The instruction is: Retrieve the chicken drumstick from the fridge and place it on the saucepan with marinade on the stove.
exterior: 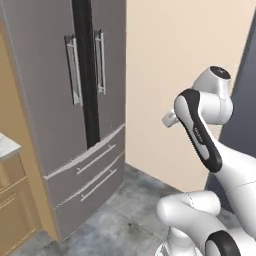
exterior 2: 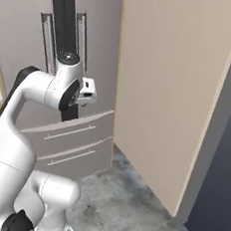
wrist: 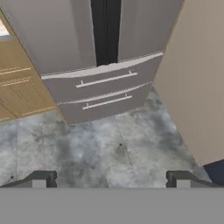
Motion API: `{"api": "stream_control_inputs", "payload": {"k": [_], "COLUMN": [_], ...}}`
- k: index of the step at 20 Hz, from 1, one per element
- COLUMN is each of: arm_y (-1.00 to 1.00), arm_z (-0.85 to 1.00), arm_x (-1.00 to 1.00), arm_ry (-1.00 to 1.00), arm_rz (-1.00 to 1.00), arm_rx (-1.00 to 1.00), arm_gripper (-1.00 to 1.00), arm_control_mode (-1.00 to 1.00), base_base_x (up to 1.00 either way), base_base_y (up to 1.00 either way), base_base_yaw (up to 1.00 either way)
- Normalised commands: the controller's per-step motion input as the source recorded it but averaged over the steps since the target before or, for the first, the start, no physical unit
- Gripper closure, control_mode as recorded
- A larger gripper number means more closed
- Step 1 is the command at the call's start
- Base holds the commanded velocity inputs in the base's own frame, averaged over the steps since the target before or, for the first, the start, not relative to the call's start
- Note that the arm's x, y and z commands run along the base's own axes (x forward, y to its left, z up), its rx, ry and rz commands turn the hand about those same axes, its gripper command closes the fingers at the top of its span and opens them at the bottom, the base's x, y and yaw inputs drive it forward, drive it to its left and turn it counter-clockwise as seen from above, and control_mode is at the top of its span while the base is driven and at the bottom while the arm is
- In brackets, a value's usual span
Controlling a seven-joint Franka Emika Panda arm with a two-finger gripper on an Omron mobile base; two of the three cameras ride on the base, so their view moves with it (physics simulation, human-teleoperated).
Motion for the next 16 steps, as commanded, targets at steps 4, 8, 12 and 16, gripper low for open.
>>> {"api": "stream_control_inputs", "payload": {"k": [4, 8, 12, 16], "arm_y": [0.00, 0.00, 0.00, 0.00], "arm_z": [0.00, 0.00, 0.00, 0.00], "arm_x": [0.00, 0.00, 0.00, 0.00], "arm_ry": [0.00, 0.00, 0.00, 0.00], "arm_rz": [0.00, 0.00, 0.00, 0.00], "arm_rx": [0.00, 0.00, 0.00, 0.00], "arm_gripper": [-1.00, -1.00, -1.00, -1.00], "arm_control_mode": [1.00, 1.00, 1.00, 1.00], "base_base_x": [0.14, 0.60, 0.72, 0.47], "base_base_y": [-0.73, -0.65, -0.61, -0.39], "base_base_yaw": [0.57, 0.48, 0.40, 0.35]}}
